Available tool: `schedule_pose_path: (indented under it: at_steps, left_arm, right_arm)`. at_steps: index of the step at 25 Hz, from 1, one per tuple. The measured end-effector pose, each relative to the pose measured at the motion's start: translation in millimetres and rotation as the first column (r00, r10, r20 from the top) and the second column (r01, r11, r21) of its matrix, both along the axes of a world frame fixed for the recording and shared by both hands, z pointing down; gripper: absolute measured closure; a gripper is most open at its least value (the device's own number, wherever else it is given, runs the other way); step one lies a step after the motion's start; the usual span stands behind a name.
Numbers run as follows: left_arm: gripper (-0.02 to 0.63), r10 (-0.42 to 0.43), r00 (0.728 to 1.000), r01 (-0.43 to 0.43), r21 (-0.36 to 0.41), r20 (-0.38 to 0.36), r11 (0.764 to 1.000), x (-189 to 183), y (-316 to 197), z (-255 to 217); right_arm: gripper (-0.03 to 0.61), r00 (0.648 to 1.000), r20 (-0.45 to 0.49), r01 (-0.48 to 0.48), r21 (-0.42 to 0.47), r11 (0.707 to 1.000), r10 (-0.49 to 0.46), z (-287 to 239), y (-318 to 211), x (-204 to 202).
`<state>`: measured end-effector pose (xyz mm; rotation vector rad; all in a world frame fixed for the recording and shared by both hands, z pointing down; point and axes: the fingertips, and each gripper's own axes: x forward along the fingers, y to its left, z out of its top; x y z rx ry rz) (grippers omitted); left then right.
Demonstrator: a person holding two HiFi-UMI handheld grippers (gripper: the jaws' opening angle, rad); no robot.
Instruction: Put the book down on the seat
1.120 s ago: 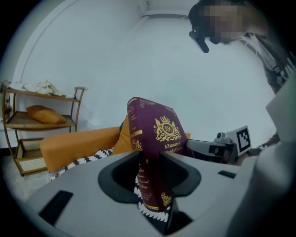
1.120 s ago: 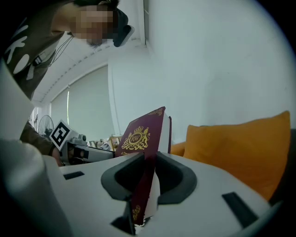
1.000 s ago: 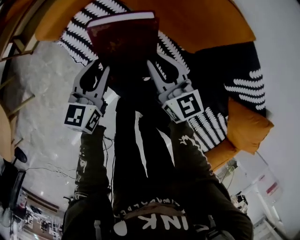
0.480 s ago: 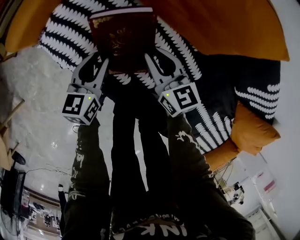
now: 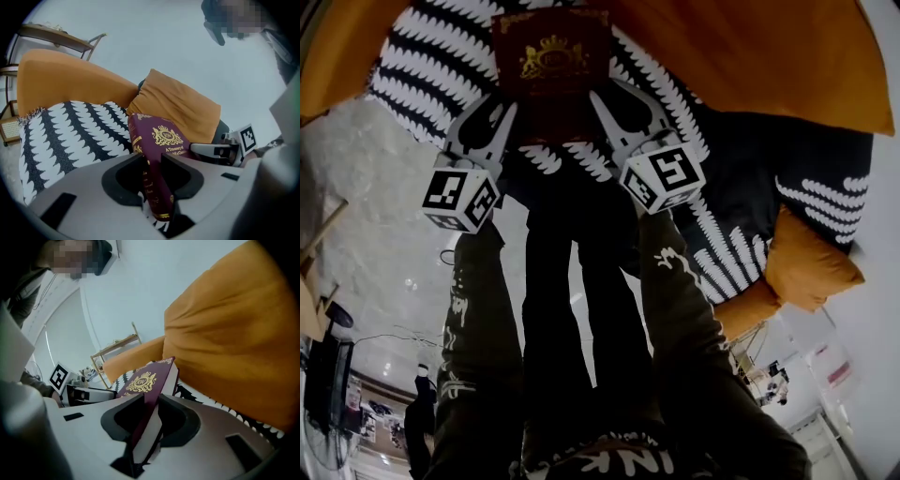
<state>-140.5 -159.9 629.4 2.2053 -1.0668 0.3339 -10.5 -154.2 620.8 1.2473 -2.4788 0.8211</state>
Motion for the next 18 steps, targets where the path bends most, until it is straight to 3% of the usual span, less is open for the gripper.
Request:
schedule_pose_path:
  at_steps: [3, 6, 7, 9, 13, 18]
  left_arm:
    - [0.567, -0.053, 0.993, 0.054, 0.006, -0.105, 0.999, -3, -11, -14]
    - [0.603, -0.033, 0.995, 0.038, 0.05, -0.098, 0.998, 0, -18, -25]
    - [0.606, -0.027, 0.995, 0.032, 0.059, -0.096, 0.998, 2, -20, -29]
    - [0.609, -0.023, 0.994, 0.031, 0.077, -0.103, 0.997, 6, -22, -39]
    - [0.609, 0.004, 0.997, 0.008, 0.148, -0.078, 0.989, 19, -27, -75]
    - [0.609, 0.023, 0.999, -0.016, 0.239, -0.029, 0.971, 28, -26, -146]
  right_arm:
    - [0.474, 0.998, 0.061, -0.009, 0.0, 1.0, 0.009, -8, -2, 12]
    - [0.484, 0.992, 0.111, -0.065, 0.004, 0.998, 0.064, -14, -7, 34]
    - [0.523, 0.988, 0.121, -0.095, 0.005, 0.995, 0.094, -16, -9, 42]
    - [0.58, 0.987, 0.092, -0.131, 0.018, 0.991, 0.128, -21, -13, 56]
    - [0.572, 0.999, -0.013, -0.043, 0.127, 0.991, 0.045, -60, -15, 53]
    - [0.571, 0.999, -0.048, 0.022, 0.272, 0.962, -0.009, -142, -18, 41]
